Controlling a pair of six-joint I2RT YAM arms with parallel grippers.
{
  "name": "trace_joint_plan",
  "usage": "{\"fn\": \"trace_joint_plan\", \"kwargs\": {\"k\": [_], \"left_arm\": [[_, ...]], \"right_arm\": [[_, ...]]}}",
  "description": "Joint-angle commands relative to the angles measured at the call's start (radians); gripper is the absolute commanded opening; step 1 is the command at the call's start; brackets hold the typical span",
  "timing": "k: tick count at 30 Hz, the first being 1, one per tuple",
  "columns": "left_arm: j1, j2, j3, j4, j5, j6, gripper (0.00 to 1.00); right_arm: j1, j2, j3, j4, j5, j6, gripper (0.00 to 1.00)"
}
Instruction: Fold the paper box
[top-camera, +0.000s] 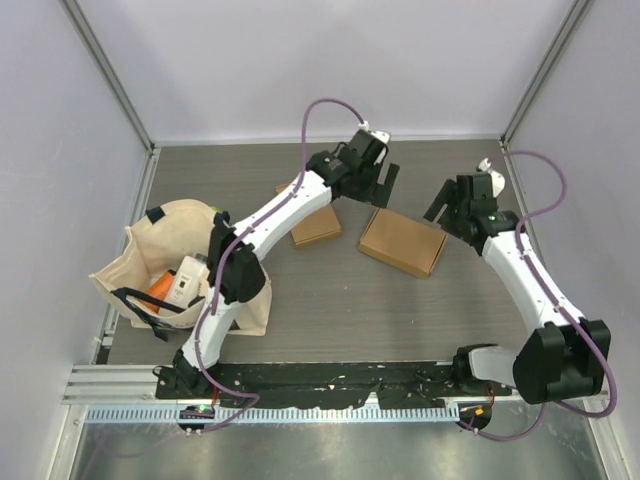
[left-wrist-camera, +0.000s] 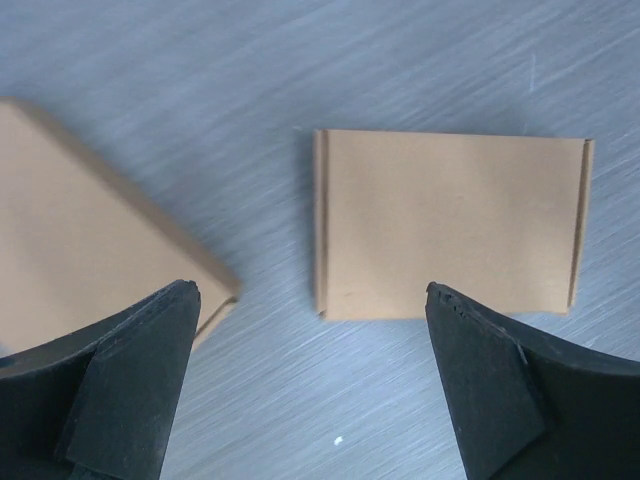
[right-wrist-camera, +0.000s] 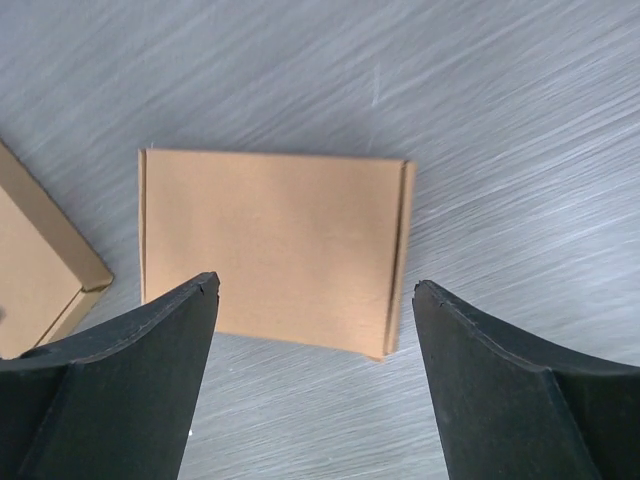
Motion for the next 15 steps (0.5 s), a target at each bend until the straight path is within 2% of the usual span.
{"fn": "trace_joint_plan", "kwargs": {"k": [1,3,5,6,8,9,10,11,13,15], "left_arm": [[0.014,-0.214,0.059,-0.17,-0.242,0.133,0.99],[0.014,-0.348,0.051,-0.184,-0.251,0.14,0.97],[0.012,-0.462,-0.011,-0.138,-0.196,0.125,0.95],[0.011,-0.58,-0.048,-0.104,-0.158,0.114,0.94],[0.011,-0.717,-0.195,0.044,-0.008,0.082,0.94],[0.011,-0.781,-0.257,0.109,0.033,0.071,0.95],[0.011,-0.917,-0.315,0.243,0.07,0.059,0.95],[0.009,-0.97,-0.422,0.302,0.125,0.033,0.96],[0.009,-1.076,-0.495,0.423,0.135,0.011,1.0],[0.009,-1.174,-0.521,0.442,0.132,0.008,1.0]], "right_arm": [[-0.003,-0.14,0.142,-0.219,0.243,-0.163,0.84],[-0.003,-0.199,0.193,-0.243,0.175,-0.209,0.84],[-0.003,-0.288,0.229,-0.243,0.093,-0.235,0.83],[-0.003,-0.317,0.242,-0.242,0.038,-0.238,0.84],[-0.003,-0.406,0.278,-0.233,0.004,-0.239,0.84],[-0.003,-0.437,0.291,-0.222,-0.031,-0.244,0.84],[-0.002,-0.492,0.303,-0.211,-0.045,-0.249,0.86],[-0.003,-0.518,0.334,-0.188,-0.059,-0.256,0.88],[-0.002,-0.593,0.371,-0.161,-0.086,-0.281,0.88],[0.0,-0.631,0.458,-0.13,-0.083,-0.287,0.88]]}}
